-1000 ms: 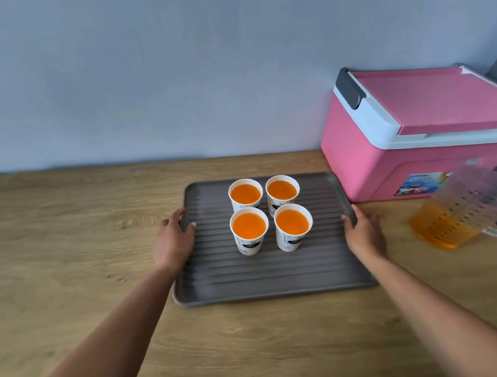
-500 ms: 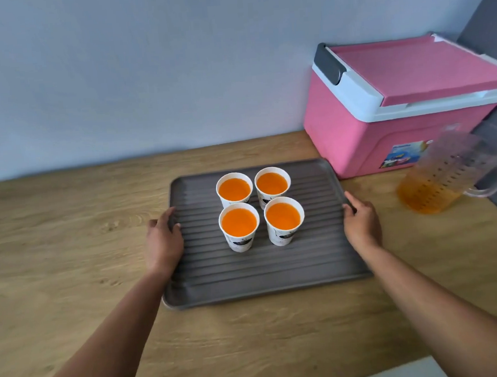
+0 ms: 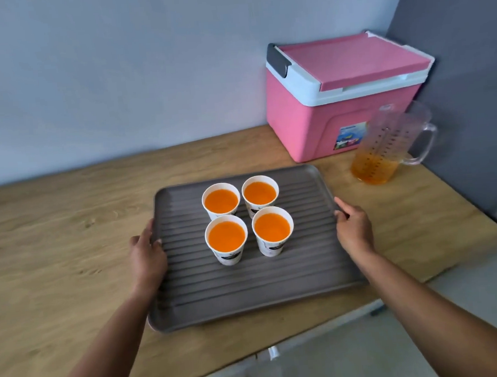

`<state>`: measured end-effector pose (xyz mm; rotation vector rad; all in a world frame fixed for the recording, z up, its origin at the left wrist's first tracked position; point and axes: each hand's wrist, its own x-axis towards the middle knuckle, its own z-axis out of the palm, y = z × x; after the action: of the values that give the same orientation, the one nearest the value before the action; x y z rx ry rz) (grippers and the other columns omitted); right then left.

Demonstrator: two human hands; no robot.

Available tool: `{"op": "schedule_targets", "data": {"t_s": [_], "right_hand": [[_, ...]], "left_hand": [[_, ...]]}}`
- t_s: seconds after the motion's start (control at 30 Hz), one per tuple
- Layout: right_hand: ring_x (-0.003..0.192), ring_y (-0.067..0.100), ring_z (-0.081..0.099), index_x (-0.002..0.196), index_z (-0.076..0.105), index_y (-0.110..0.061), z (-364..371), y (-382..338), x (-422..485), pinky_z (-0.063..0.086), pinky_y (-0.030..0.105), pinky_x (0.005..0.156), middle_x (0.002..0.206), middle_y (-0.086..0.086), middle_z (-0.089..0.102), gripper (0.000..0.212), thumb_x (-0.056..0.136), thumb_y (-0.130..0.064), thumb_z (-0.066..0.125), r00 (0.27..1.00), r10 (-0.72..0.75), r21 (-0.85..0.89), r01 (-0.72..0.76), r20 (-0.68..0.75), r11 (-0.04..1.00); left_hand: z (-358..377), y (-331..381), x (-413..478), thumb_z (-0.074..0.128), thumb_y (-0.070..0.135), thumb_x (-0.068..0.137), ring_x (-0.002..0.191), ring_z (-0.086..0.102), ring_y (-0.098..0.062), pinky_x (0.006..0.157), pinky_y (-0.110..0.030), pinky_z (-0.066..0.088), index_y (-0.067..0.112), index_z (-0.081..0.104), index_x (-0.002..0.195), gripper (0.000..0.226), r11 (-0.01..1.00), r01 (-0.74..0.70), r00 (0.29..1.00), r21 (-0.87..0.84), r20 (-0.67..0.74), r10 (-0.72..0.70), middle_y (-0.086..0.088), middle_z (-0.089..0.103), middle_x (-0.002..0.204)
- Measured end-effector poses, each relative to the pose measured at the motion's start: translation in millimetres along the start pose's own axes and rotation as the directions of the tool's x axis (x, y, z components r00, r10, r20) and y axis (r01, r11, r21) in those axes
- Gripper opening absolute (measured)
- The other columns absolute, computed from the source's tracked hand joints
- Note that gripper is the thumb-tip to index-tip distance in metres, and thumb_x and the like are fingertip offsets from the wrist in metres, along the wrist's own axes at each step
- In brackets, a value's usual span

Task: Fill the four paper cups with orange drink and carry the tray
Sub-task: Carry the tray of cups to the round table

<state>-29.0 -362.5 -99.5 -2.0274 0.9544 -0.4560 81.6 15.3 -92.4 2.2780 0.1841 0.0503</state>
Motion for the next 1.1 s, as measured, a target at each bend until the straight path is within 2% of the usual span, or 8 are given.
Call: {"op": "schedule_targets", "data": {"t_s": [0.07,0.33,0.57,0.73,0.87,1.1], "right_hand": [[0.117,0.03,0.06,0.134,0.064,-0.021,-14,5,-10,0.044,0.028,0.092,0.131,0.011,0.06,0.037,0.101,-0.013,0.05,1.0,0.022,0.011,-0.022,0.002,1.0],[0.123,0.028,0.058,0.137,0.06,-0.023,-102,49,-63,0.045,0.031,0.092,0.139,0.007,0.057,0.038,0.103,-0.016,0.046,0.996,0.078,0.012,-0.078,-0.052,0.997],[0.123,0.032,0.058,0.138,0.059,-0.017,-189,98,-124,0.044,0.03,0.096,0.138,0.015,0.06,0.039,0.102,-0.011,0.046,0.973,0.156,0.029,-0.153,-0.17,0.988],[0.127,0.034,0.053,0.139,0.059,-0.02,-250,134,-170,0.041,0.034,0.103,0.141,0.016,0.056,0.04,0.101,-0.013,0.048,0.936,0.199,0.003,-0.207,-0.291,0.978],[0.122,0.036,0.056,0.138,0.06,-0.02,-294,167,-202,0.043,0.035,0.102,0.136,0.02,0.057,0.04,0.1,-0.013,0.049,0.893,0.242,0.005,-0.26,-0.38,0.966],[0.117,0.028,0.062,0.136,0.062,-0.026,-365,213,-262,0.044,0.03,0.095,0.13,0.008,0.065,0.041,0.099,-0.018,0.047,0.79,0.356,0.112,-0.349,-0.5,0.93]], "left_hand": [[0,6,-12,0.048,0.003,0.096,0.107,0.054,-0.04,0.099,-0.037,0.038,0.018,0.045,0.146,0.052,1.0,-0.011,1.0,0.003,-0.007,0.011,-0.025,0.049,0.119],[12,25,-83,0.047,0.007,0.096,0.114,0.053,-0.041,0.103,-0.041,0.038,0.021,0.044,0.147,0.052,0.993,-0.118,0.987,0.0,0.108,0.117,-0.023,0.049,0.123],[37,51,-148,0.049,0.008,0.095,0.112,0.054,-0.042,0.102,-0.041,0.039,0.021,0.044,0.146,0.053,0.967,-0.253,0.947,0.019,0.212,0.243,-0.024,0.051,0.118],[68,69,-186,0.05,0.007,0.091,0.1,0.06,-0.038,0.093,-0.045,0.048,0.028,0.047,0.143,0.056,0.929,-0.367,0.879,-0.043,0.31,0.361,-0.021,0.059,0.108],[94,89,-220,0.051,0.005,0.09,0.1,0.06,-0.039,0.093,-0.046,0.048,0.023,0.048,0.143,0.056,0.896,-0.435,0.824,-0.088,0.361,0.436,-0.023,0.06,0.108],[138,128,-283,0.051,0.005,0.089,0.101,0.06,-0.039,0.092,-0.046,0.049,0.024,0.048,0.143,0.057,0.818,-0.549,0.689,-0.169,0.462,0.558,-0.023,0.061,0.105]]}}
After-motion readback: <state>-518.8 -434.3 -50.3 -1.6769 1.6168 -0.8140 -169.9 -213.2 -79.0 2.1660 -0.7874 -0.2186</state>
